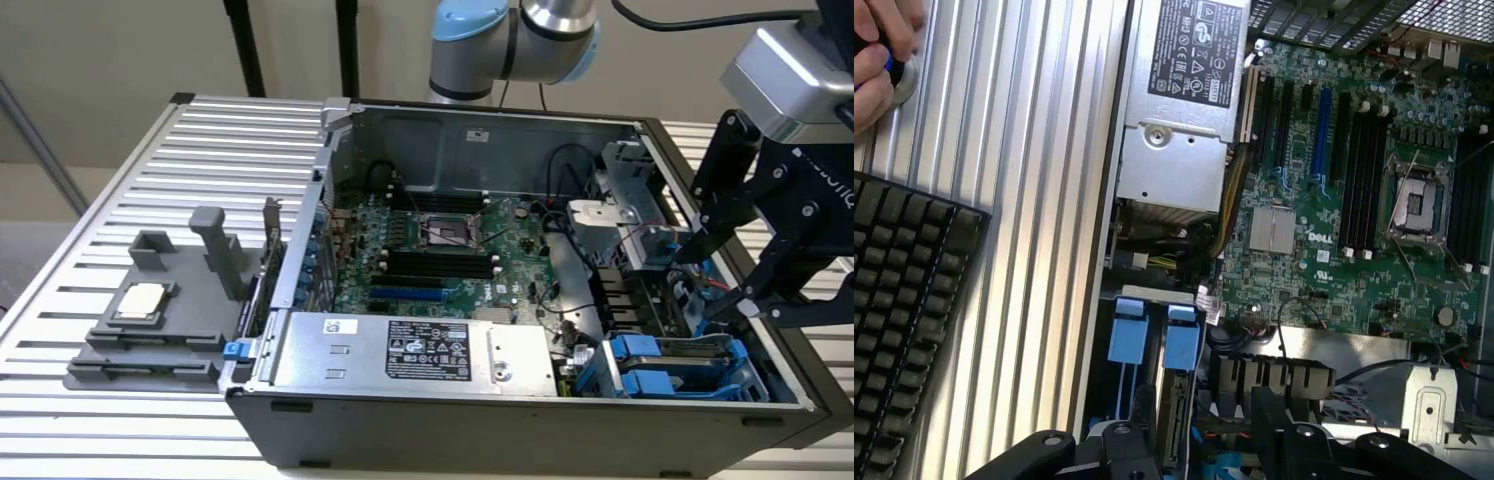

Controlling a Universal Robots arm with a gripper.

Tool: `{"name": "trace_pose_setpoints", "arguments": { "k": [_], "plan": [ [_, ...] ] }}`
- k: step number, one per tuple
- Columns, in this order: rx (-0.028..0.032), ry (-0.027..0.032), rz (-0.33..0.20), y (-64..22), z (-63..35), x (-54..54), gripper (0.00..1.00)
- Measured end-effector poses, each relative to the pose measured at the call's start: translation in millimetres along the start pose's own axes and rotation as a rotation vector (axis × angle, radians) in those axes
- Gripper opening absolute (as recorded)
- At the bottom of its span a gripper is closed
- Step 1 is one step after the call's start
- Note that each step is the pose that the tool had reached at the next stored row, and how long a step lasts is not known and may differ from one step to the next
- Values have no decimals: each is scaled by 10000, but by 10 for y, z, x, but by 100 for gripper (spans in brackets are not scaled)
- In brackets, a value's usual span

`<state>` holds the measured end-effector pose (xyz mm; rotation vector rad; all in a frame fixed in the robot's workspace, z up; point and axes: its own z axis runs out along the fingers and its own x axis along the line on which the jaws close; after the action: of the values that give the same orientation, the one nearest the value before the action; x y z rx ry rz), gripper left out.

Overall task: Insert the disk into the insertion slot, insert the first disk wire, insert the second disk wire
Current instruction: 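Insert the disk into the insertion slot, then insert the first disk wire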

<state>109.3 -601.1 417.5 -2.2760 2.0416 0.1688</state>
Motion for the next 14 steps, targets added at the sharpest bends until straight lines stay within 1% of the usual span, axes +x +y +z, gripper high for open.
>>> {"name": "trace_pose_setpoints", "arguments": {
  "k": [14],
  "plan": [
    [0, 0, -1, -1, 0, 0, 50]
  ]
}}
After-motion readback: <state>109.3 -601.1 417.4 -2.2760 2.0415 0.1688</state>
